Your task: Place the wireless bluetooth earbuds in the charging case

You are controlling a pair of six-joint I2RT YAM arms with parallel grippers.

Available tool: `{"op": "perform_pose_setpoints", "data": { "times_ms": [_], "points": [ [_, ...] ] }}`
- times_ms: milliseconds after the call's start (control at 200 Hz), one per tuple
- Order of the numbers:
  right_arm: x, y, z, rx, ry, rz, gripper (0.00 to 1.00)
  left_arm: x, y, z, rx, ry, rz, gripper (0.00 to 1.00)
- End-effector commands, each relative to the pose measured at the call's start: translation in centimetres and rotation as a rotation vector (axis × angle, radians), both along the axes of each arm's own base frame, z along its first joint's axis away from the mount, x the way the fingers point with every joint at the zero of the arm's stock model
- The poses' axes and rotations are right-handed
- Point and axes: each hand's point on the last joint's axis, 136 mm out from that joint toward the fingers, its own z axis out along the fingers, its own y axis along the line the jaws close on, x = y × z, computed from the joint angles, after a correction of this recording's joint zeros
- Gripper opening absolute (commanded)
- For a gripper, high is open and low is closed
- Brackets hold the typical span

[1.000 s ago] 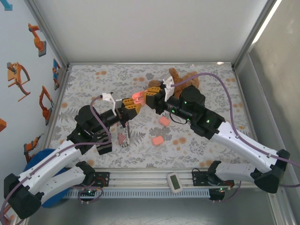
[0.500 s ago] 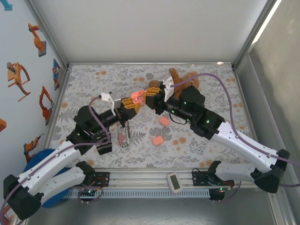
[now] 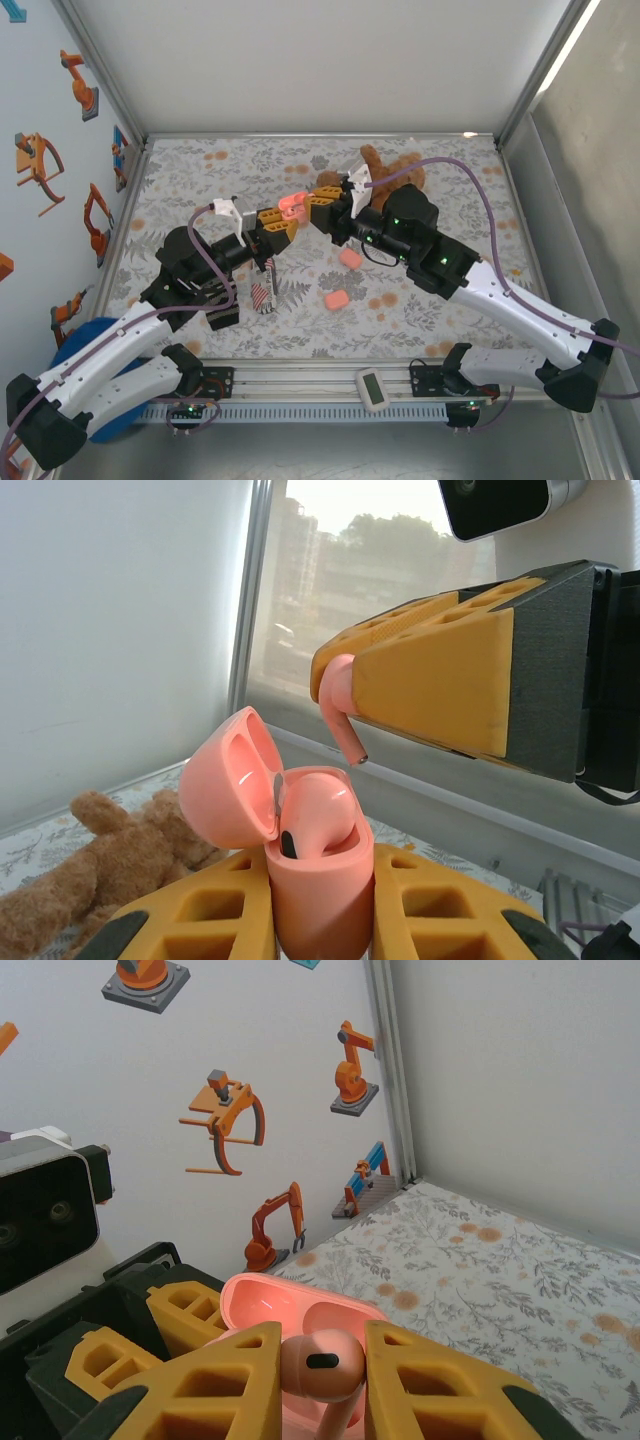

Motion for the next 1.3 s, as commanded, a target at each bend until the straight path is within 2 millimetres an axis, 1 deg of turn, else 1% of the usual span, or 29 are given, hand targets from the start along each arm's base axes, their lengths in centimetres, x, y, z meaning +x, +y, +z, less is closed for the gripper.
{"op": "perform_pose_setpoints", "data": {
  "times_ms": [0,195,461,681,866,972,1137,1292],
  "points": [
    [-0.1,0.3,1.6,0.033,-0.054,0.003,0.22,-0.6,0.2,1.0,-0.035,-0.025,-0.009,0.00],
    [0.3,0.7,1.5,0.029,-0.055,0.004,0.22,-0.7,0.2,0.9,-0.035,-0.023,-0.015,0.00],
    [0.6,0.8,0.3,0.002,-0.035,-0.006,0.22,-0.7,0.4,1.0,-0.038,-0.024,-0.005,0.00],
    [0.3,0.9,-0.5,-0.016,-0.018,0.003,0.22,-0.5,0.6,1.1,-0.044,-0.023,0.012,0.00],
    [0.1,1.3,-1.0,-0.037,-0.005,0.019,0.27,-0.2,0.7,1.0,-0.043,-0.022,0.025,0.00],
    [0.1,1.4,-0.9,-0.038,-0.005,0.024,0.30,-0.1,0.6,0.9,-0.042,-0.021,0.025,0.00],
    [0.0,1.6,-0.5,-0.035,-0.008,0.035,0.32,-0.1,0.4,0.7,-0.037,-0.017,0.019,0.00],
    [-0.1,1.7,0.5,-0.020,-0.020,0.039,0.37,-0.1,0.4,0.6,-0.035,-0.017,0.018,0.00]
  ]
}}
